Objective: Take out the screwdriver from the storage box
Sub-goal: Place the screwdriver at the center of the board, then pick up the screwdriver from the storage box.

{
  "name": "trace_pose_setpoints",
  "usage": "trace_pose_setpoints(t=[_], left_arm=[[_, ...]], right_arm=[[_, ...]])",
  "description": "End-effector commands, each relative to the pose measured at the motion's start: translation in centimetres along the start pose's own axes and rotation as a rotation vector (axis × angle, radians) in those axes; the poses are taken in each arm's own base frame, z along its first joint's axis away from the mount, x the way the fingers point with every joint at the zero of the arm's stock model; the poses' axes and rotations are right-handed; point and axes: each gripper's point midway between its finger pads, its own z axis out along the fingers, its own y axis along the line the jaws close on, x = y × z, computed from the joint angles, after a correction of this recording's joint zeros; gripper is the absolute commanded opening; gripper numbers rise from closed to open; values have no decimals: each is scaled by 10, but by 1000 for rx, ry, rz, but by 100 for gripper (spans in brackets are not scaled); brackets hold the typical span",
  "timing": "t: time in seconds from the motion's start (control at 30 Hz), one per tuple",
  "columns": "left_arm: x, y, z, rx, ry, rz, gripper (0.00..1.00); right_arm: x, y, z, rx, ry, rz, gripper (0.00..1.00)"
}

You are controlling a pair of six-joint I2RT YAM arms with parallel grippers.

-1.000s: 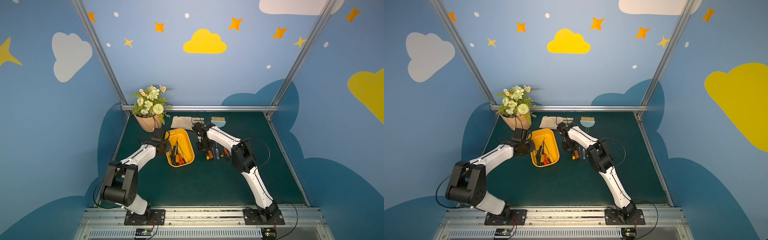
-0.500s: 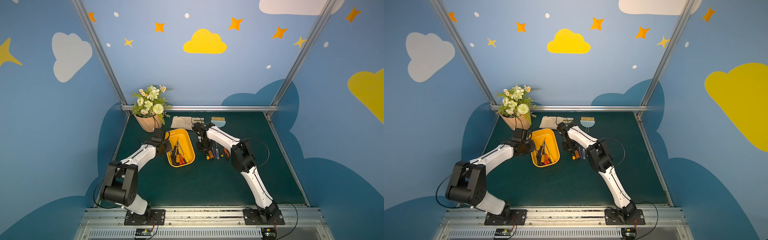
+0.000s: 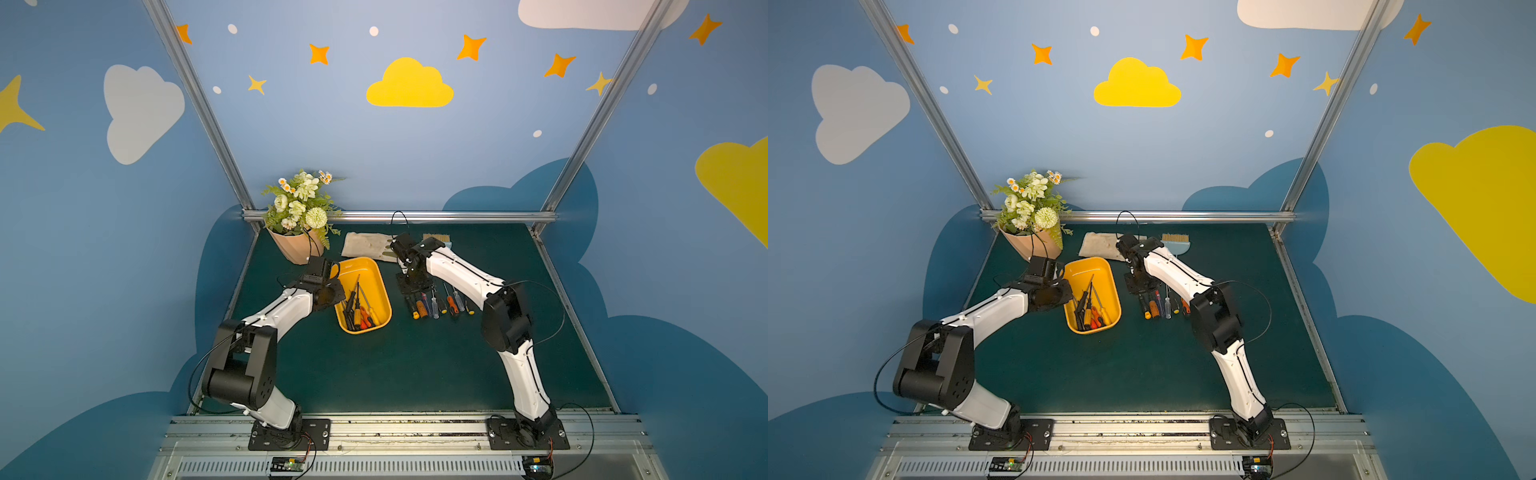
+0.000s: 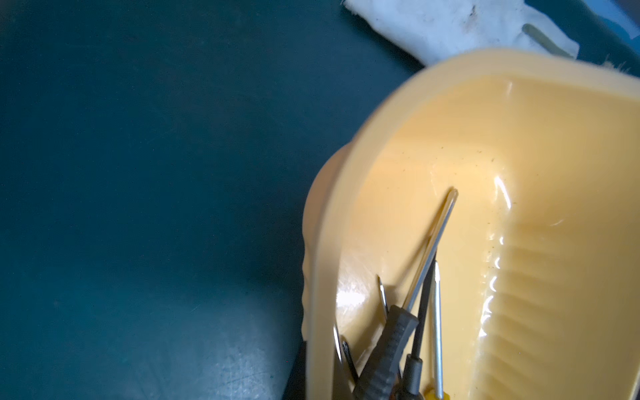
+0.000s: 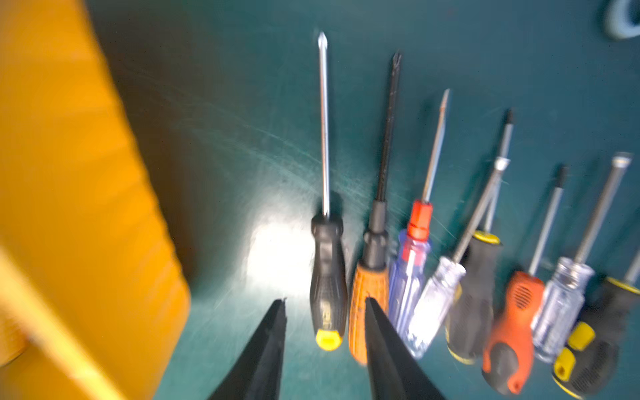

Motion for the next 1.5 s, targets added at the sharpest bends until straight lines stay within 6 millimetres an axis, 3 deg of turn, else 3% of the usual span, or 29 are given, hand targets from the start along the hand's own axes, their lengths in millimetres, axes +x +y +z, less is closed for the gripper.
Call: trace_pose_setpoints(t=[0.0,0.27,0.47,0.6,0.7,1.1,1.47], left_arm=[[-21,-25,-7,106,-60,0,2],[-26,-33,-7,124,-68,13,2],[-27,-37,0,110,-55,35,2],[-28,-39,2,93,-58,46,2],[-27,-42,2,96,-58,52,2],[-25,-42,0,92,-61,61,2],[-28,-43,3,97,-58,56,2]], right_arm=[[-22,22,-44,-112,-161,-44,43],[-18,59,-71,-231,-170,-141,47],[-3,102,-59,-304,-124,-251,47],[11,119,-46,-293,-80,-298,46],[18,127,-32,-295,-45,-306,38],[34,106,29,-122,101,-245,41],[39,89,65,-9,163,-215,37]])
